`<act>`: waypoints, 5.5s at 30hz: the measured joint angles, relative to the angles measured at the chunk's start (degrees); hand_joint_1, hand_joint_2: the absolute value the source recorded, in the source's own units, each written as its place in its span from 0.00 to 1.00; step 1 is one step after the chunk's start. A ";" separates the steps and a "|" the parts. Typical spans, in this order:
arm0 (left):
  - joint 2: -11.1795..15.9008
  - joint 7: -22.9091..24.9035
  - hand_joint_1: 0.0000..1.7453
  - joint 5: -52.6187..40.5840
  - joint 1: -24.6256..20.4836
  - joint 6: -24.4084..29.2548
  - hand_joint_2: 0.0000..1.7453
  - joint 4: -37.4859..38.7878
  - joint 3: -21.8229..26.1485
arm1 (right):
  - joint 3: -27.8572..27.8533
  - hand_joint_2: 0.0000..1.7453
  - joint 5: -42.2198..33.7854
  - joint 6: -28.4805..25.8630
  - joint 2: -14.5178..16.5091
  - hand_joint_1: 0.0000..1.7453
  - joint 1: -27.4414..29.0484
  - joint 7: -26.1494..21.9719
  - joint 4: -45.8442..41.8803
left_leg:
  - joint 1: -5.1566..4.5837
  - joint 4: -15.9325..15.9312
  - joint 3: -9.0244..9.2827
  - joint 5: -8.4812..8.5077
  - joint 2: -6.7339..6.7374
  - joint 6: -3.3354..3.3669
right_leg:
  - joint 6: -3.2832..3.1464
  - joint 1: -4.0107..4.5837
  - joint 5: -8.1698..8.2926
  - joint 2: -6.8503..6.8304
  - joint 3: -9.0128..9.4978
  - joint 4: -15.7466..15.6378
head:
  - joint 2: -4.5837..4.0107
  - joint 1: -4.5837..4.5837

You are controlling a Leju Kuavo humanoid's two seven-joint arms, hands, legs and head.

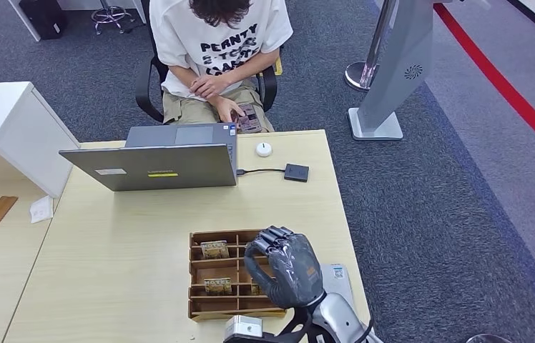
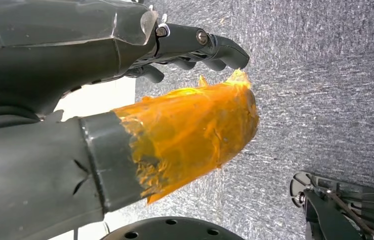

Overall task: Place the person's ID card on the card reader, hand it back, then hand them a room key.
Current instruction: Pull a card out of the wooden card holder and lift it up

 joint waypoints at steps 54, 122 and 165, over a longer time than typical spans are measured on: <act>-0.02 0.42 0.00 -0.28 -0.03 -0.24 0.00 0.00 -1.03 | 0.78 1.00 4.66 1.85 3.10 0.65 -4.22 4.33 13.25 | 0.00 0.00 0.00 0.00 0.00 0.00 | 0.00 0.00 0.01 0.00 0.00 0.01 | 0.00 0.00; -0.01 0.03 0.00 3.07 -0.03 0.16 0.00 0.02 -3.09 | -4.30 1.00 6.43 5.52 3.13 1.00 -5.31 5.85 15.62 | -0.01 0.01 0.05 0.02 0.01 0.02 | -0.02 0.00 0.03 0.01 0.03 0.00 | 0.00 -0.01; -0.02 -0.74 0.00 5.55 0.00 1.28 0.00 0.02 -3.41 | -12.06 1.00 -16.58 4.76 2.05 1.00 4.25 -6.58 -10.56 | -0.01 0.01 0.03 0.02 0.01 0.02 | -0.02 0.00 0.03 0.01 0.01 0.00 | 0.00 0.00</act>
